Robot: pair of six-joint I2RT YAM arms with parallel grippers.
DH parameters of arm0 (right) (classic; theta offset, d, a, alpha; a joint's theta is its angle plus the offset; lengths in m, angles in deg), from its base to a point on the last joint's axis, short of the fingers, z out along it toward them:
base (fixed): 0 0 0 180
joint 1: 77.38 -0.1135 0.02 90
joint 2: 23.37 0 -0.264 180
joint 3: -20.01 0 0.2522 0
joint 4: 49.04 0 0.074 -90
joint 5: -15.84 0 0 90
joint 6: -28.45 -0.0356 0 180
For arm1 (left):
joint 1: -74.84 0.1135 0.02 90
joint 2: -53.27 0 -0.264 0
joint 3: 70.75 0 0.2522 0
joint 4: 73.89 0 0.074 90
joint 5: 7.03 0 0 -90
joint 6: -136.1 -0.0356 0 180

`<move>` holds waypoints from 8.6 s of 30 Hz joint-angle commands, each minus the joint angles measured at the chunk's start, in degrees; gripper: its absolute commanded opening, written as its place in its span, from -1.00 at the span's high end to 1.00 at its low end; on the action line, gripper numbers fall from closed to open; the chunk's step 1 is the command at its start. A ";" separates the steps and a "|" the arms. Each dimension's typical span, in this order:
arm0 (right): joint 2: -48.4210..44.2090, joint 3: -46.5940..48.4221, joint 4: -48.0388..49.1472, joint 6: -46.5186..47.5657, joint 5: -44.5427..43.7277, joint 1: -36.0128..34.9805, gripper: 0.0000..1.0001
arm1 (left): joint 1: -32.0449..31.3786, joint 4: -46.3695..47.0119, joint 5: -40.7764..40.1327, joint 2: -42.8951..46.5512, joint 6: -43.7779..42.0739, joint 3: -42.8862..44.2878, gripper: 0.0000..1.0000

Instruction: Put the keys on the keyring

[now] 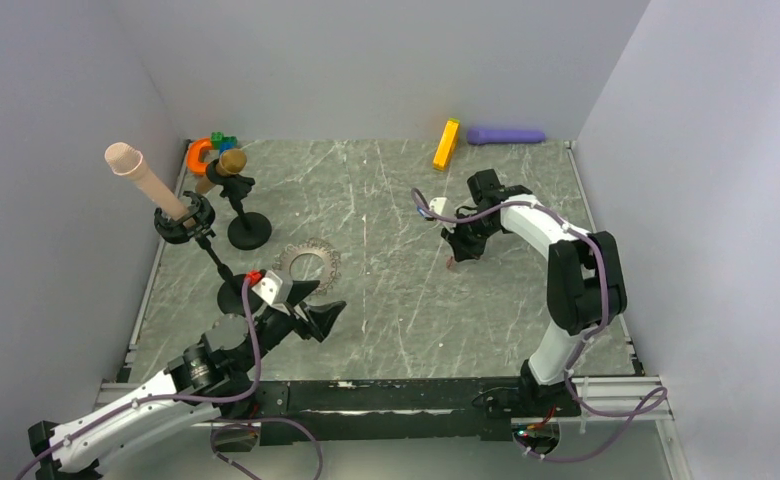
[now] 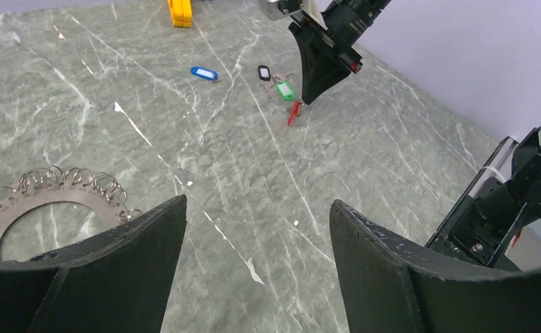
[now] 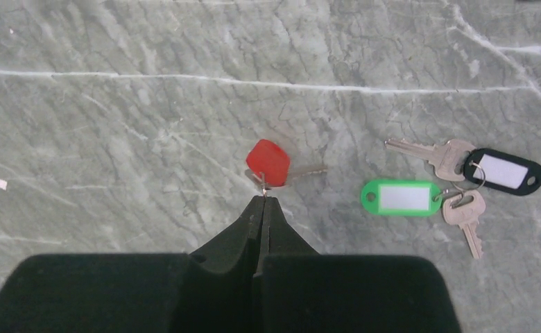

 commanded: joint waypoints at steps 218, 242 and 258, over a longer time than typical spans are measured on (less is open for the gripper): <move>8.73 3.36 3.39 -6.12 -1.97 -10.80 0.99 | -0.20 -27.91 -16.89 7.40 18.01 8.59 -0.99; 9.00 0.96 5.79 -7.74 -2.34 -12.48 0.88 | -0.21 -28.47 -17.02 9.14 19.01 7.62 -0.99; 8.04 0.51 5.65 -7.67 -1.60 -12.56 0.80 | -0.21 -28.75 -16.77 9.73 19.55 7.68 -0.99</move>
